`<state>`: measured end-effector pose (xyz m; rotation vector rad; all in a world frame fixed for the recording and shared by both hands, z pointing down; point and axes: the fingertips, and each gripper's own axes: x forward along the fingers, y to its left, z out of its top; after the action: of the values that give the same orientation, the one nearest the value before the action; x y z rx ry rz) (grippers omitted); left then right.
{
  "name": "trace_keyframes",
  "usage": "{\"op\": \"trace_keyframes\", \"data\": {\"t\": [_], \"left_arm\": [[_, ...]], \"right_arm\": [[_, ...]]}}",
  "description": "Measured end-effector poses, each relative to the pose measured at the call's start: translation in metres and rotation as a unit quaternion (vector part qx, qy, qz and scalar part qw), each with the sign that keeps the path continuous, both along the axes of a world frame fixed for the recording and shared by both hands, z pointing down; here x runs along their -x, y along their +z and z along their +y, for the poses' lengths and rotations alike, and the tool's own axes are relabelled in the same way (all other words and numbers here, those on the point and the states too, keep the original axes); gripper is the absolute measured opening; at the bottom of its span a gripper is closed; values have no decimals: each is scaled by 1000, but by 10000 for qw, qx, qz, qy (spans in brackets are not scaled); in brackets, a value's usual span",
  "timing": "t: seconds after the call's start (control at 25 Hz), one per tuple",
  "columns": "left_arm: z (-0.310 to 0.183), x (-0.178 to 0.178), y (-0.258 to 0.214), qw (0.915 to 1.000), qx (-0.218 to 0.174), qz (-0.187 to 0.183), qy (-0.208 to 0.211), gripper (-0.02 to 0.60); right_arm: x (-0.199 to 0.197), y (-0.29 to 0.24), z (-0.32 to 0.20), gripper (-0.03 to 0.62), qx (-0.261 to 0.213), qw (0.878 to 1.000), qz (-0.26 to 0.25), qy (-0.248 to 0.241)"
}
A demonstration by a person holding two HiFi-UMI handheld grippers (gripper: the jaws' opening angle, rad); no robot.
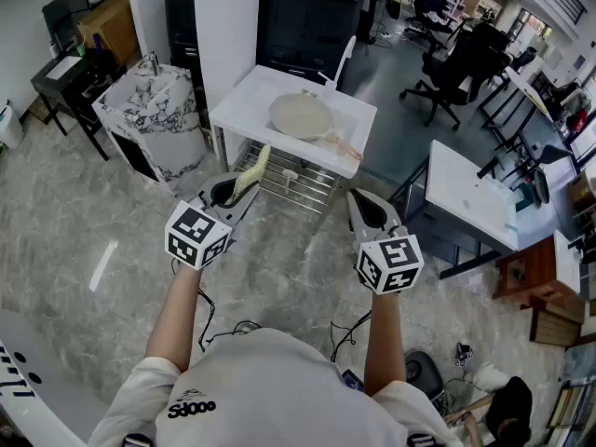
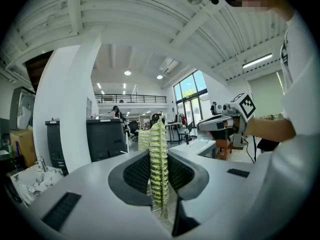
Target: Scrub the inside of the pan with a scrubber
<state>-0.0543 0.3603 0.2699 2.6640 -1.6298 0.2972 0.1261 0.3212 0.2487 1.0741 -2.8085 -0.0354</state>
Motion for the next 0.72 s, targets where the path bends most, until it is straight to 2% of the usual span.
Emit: {"op": "trace_keyframes", "data": {"t": [0.4, 0.72], "left_arm": [[-2, -6, 4, 10000, -3, -45, 59, 66], [-7, -12, 4, 9999, -20, -97, -52, 66]], "right_arm": [[6, 3, 3, 8, 2, 9999, -95, -133], [-6, 4, -8, 8, 90, 9997, -182, -101]]}}
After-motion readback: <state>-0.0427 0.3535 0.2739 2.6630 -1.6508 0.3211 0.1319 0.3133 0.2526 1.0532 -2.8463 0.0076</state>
